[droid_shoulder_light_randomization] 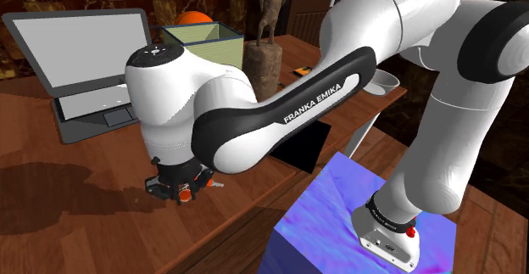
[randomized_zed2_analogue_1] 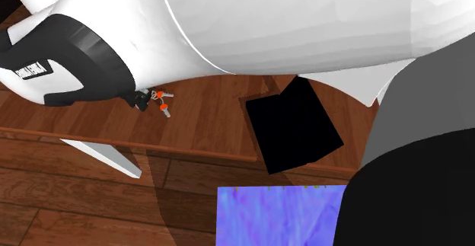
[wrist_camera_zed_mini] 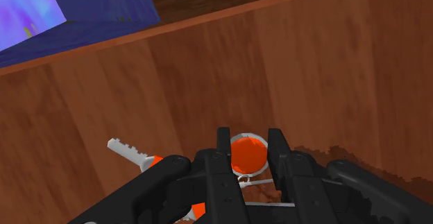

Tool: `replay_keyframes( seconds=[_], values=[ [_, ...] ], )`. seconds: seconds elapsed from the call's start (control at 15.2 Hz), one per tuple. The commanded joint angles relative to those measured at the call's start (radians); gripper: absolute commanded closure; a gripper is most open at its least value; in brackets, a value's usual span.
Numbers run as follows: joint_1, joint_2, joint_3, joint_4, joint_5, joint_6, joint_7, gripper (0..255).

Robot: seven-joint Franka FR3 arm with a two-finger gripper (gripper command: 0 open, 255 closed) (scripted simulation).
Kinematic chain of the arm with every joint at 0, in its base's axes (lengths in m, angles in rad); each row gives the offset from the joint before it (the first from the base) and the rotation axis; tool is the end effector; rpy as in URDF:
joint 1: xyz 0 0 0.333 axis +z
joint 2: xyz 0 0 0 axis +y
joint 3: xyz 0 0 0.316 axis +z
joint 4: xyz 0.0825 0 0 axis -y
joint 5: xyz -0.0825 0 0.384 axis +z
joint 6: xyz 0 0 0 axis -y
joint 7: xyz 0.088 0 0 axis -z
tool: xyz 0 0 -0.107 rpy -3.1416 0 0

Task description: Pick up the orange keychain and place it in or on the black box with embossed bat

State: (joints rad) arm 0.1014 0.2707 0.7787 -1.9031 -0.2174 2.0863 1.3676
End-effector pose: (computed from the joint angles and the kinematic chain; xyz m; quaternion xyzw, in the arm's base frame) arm 0.4099 0.4427 0.3949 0.9803 -0.1973 -0.0004 0.0006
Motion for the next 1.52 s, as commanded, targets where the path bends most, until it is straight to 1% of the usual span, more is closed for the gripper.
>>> replay_keyframes(
  seconds=[0.0,0.66,1.25,1.45],
  values=[
    [-0.005,-0.016,0.006,0.013,0.014,-0.024,-0.009,255],
    [-0.018,-0.066,0.021,0.098,0.06,-0.144,-0.04,255],
    [-0.02,-0.089,0.028,0.196,0.082,-0.257,-0.055,255],
    [-0.097,-0.237,0.016,0.061,0.192,-0.223,-0.164,255]
  ],
)
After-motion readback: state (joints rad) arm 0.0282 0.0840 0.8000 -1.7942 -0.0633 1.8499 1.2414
